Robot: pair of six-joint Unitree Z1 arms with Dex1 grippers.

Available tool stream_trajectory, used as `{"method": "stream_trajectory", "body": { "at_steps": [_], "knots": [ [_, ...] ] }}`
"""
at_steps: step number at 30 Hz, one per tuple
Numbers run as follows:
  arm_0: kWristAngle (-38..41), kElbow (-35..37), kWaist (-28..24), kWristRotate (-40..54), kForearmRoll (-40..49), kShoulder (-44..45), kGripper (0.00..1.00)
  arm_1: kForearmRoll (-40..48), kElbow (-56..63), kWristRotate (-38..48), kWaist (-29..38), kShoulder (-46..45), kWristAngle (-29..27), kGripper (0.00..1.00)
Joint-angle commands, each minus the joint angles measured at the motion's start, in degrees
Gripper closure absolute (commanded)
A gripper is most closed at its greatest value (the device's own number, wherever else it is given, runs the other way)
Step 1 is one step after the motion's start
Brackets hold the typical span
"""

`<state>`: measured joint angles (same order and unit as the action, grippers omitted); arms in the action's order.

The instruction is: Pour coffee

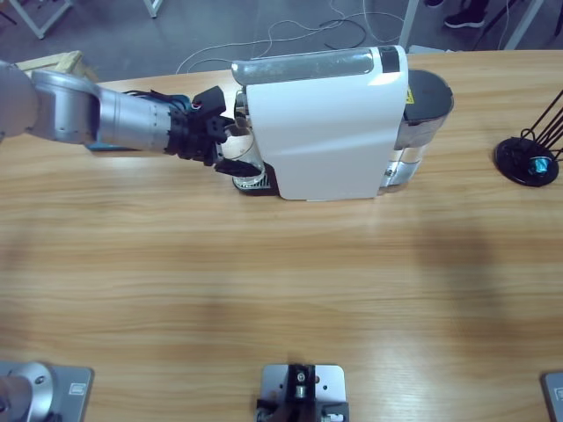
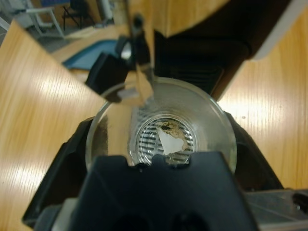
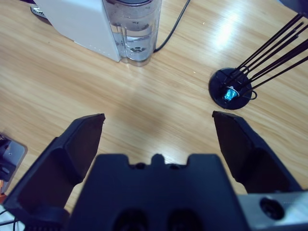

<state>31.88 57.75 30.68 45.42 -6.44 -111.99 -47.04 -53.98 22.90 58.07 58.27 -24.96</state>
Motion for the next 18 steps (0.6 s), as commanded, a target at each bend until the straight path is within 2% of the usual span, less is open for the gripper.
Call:
{"method": "stream_trajectory", "body": {
  "at_steps": [1, 5, 7, 8, 9, 11, 13, 18],
  "knots": [
    [0.96, 0.84, 1.66, 0.02, -0.42, -3.60, 1.000, -0.05, 1.69, 0.04, 0.73, -0.86, -0.53, 0.000],
    [0.98, 0.82, 1.66, 0.00, -0.33, -3.58, 0.992, 0.16, 1.69, 0.04, 0.73, -0.79, -0.35, 0.000],
    [0.75, 0.97, 1.66, -0.41, -0.33, -3.69, 0.390, 0.10, 1.69, 0.04, 0.73, -0.88, -0.35, 0.000],
    [0.98, 0.90, 1.66, -0.55, -0.35, -3.62, 0.252, 0.10, 1.69, 0.04, 0.73, -0.84, -0.35, 0.000],
    [1.08, 0.53, 1.66, -0.60, -0.47, -3.34, 0.178, 0.10, 1.69, 0.04, 0.73, -0.79, -0.30, 0.000],
    [1.19, 0.14, 1.58, -0.81, -0.77, -3.02, 0.172, 0.10, 1.74, 0.04, 0.73, -0.61, -0.18, 0.000],
    [3.42, -0.02, 1.21, -0.83, -0.77, -2.88, 0.030, 0.10, 1.77, 0.04, 0.73, -0.45, -0.18, 0.000],
    [6.50, -1.16, 0.17, -0.95, -0.82, -1.97, 0.018, 0.17, 1.58, 0.04, 0.73, -0.26, -0.09, 0.000]
  ]
}}
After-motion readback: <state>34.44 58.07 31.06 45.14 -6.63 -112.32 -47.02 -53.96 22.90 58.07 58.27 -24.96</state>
